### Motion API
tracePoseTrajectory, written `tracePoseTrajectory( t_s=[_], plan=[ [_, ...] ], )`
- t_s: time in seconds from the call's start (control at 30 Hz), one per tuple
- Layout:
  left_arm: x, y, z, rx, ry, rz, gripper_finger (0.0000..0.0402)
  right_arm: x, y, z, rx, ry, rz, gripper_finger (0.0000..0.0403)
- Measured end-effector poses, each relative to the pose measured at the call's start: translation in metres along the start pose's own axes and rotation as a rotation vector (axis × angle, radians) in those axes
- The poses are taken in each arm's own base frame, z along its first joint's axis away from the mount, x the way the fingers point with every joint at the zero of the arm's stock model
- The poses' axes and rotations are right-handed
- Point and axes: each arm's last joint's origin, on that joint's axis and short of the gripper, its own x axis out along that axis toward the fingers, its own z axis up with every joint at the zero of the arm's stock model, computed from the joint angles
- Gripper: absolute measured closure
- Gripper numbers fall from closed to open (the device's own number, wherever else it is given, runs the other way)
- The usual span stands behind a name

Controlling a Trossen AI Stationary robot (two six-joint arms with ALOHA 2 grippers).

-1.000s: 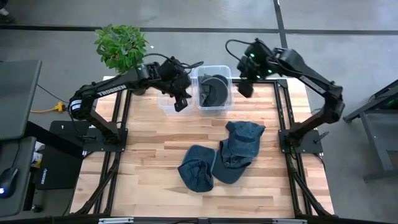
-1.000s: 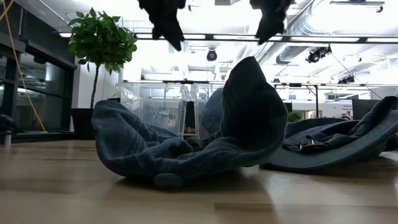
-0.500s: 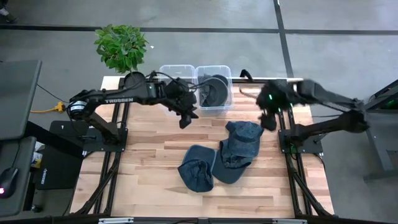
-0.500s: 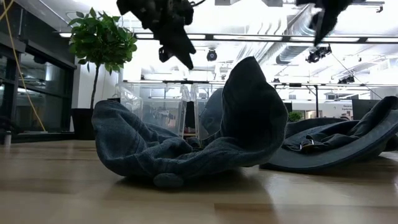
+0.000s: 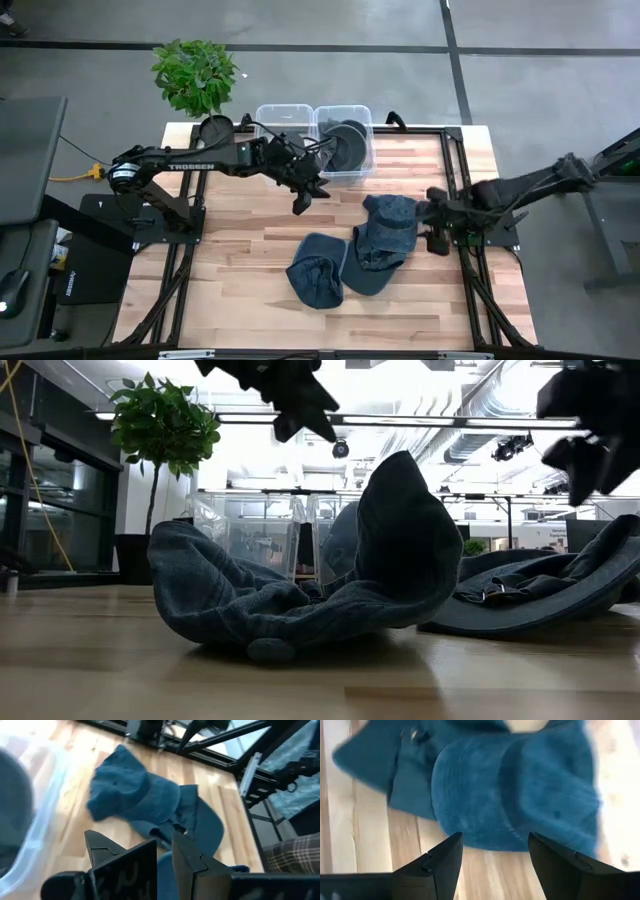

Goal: Pick & Place hat
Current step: Put the top blue cap into the left transparent bin

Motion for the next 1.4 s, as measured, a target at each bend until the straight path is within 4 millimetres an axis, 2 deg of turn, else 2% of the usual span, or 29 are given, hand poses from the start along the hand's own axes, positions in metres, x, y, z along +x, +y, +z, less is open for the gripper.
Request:
tracePoseTrajectory(
  t_s=[0.13,0.3,0.47,0.77,1.03,1.23,1.4],
  plan=[
    [0.016,-0.007,-0.003,-0.026,0.007,-0.025,0.0402,0.017,0.014,-0.012,-0.031,0.030,0.025,0.0183],
    [0.036,-0.016,-0.007,-0.111,-0.011,-0.021,0.0402,0.028,0.029,-0.022,-0.092,0.064,-0.002,0.0183],
    [0.063,-0.024,-0.010,-0.185,-0.056,-0.044,0.0402,0.036,0.048,-0.021,-0.152,-0.005,-0.003,0.0183],
    [0.099,-0.044,-0.025,-0.209,-0.090,-0.075,0.0402,0.058,0.077,-0.029,-0.292,-0.111,-0.165,0.0183],
    [0.119,-0.065,-0.037,-0.196,-0.121,-0.070,0.0402,0.083,0.090,-0.044,-0.328,-0.079,-0.298,0.0183],
    [0.119,-0.081,-0.038,-0.194,-0.181,-0.055,0.0401,0.095,0.093,-0.052,-0.329,-0.099,-0.384,0.0183],
    [0.120,-0.081,-0.038,-0.197,-0.201,-0.016,0.0402,0.100,0.089,-0.055,-0.306,-0.113,-0.486,0.0183]
  ],
)
